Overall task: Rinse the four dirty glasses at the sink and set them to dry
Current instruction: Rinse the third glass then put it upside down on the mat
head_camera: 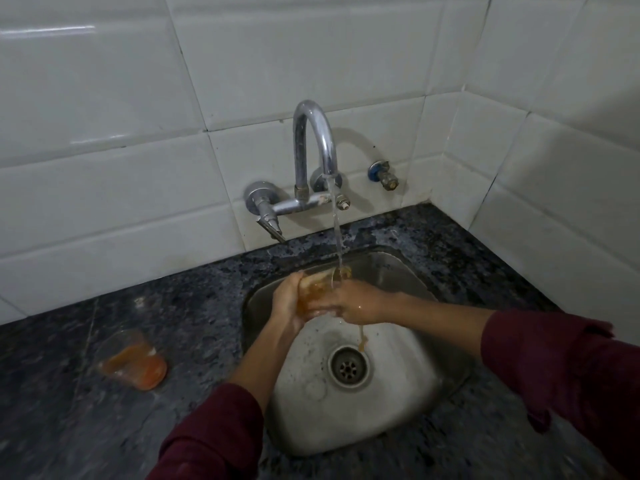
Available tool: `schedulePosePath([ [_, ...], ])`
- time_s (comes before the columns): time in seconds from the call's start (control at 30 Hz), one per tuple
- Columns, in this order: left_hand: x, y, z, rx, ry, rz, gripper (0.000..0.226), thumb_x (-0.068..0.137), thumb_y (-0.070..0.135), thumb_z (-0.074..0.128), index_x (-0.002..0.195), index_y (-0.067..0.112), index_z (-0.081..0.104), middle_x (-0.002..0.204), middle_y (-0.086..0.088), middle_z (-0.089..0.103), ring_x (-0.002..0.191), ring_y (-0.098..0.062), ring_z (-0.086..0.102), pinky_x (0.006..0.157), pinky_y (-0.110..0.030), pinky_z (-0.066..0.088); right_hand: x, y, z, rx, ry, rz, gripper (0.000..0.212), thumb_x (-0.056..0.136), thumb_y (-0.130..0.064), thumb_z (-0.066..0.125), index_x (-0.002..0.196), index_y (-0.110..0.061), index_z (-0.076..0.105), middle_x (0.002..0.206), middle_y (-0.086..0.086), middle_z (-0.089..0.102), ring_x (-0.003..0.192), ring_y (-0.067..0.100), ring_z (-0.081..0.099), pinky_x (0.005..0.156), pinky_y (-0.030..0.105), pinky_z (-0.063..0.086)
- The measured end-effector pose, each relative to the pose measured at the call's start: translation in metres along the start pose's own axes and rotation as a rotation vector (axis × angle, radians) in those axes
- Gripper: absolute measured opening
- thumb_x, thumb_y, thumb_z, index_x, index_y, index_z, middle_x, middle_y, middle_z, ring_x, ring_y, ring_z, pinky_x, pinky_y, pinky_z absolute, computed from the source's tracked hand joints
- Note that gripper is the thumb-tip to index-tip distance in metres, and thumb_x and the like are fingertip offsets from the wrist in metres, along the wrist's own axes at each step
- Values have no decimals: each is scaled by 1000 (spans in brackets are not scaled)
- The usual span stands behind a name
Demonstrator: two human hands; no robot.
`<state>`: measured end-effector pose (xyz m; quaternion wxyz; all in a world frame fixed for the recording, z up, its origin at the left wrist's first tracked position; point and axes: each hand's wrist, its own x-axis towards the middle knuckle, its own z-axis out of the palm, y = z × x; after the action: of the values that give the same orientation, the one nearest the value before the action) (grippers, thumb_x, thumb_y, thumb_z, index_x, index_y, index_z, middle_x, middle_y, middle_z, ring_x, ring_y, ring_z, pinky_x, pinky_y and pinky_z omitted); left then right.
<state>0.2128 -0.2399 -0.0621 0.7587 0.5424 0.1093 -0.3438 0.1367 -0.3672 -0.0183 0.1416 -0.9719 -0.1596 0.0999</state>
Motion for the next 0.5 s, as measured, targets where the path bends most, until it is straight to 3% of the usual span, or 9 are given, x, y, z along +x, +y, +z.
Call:
schedulePosePath([
  [0.1,-1,2,3,-11,-24,-88,33,97,33,46,110,6,62,88,-14,71,80,-28,67,65,-42,55,-4,8,0,-270,-101,74,33,91,-15,47,123,-12,55,128,12,56,112,29,56,80,36,48],
  [0.17,-2,5,1,15,-24,-126,37,98,36,45,110,5,61,93,-15,68,82,-28,65,70,-46,54,-3,4,0,-218,-78,85,30,93,-17,49,120,-8,59,121,16,60,110,31,57,83,35,47],
  [0.23,1,4,-3,51,-71,-72,38,97,37,45,111,7,63,94,-12,67,80,-25,65,64,-40,57,0,1,-5,158,-40,132,33,93,-15,52,125,-11,58,128,12,59,117,21,54,89,23,44],
  [0.27,4,3,-5,36,-99,4,31,96,33,48,107,8,64,91,-10,66,77,-23,64,63,-36,56,0,-2,-10,458,-21,168,35,93,-12,52,128,-12,57,133,9,57,120,16,52,89,17,43],
  [0.33,1,0,-4,20,-97,167,11,94,22,54,90,15,62,80,-6,64,69,-19,62,60,-31,53,1,-9,-15,1084,-55,278,37,94,-8,49,131,-12,53,136,10,55,124,17,52,86,23,48],
  [0.37,0,-2,-4,35,-62,216,11,93,19,55,84,17,60,75,-4,63,65,-17,61,58,-29,51,3,-7,-15,1189,-69,319,38,94,-7,49,132,-12,51,136,11,55,124,19,52,86,27,50],
  [0.43,0,-3,-2,62,33,244,16,93,19,55,78,16,61,73,-5,64,63,-18,60,59,-29,49,3,-6,-10,1070,-85,282,42,92,-5,52,133,-13,49,135,9,55,124,19,53,88,32,51],
  [0.5,1,-5,-2,33,79,125,18,92,25,55,87,12,66,86,-15,67,70,-26,63,67,-36,52,-2,-7,-6,775,-43,176,43,89,-2,55,130,-15,53,131,8,58,115,16,56,86,31,53],
])
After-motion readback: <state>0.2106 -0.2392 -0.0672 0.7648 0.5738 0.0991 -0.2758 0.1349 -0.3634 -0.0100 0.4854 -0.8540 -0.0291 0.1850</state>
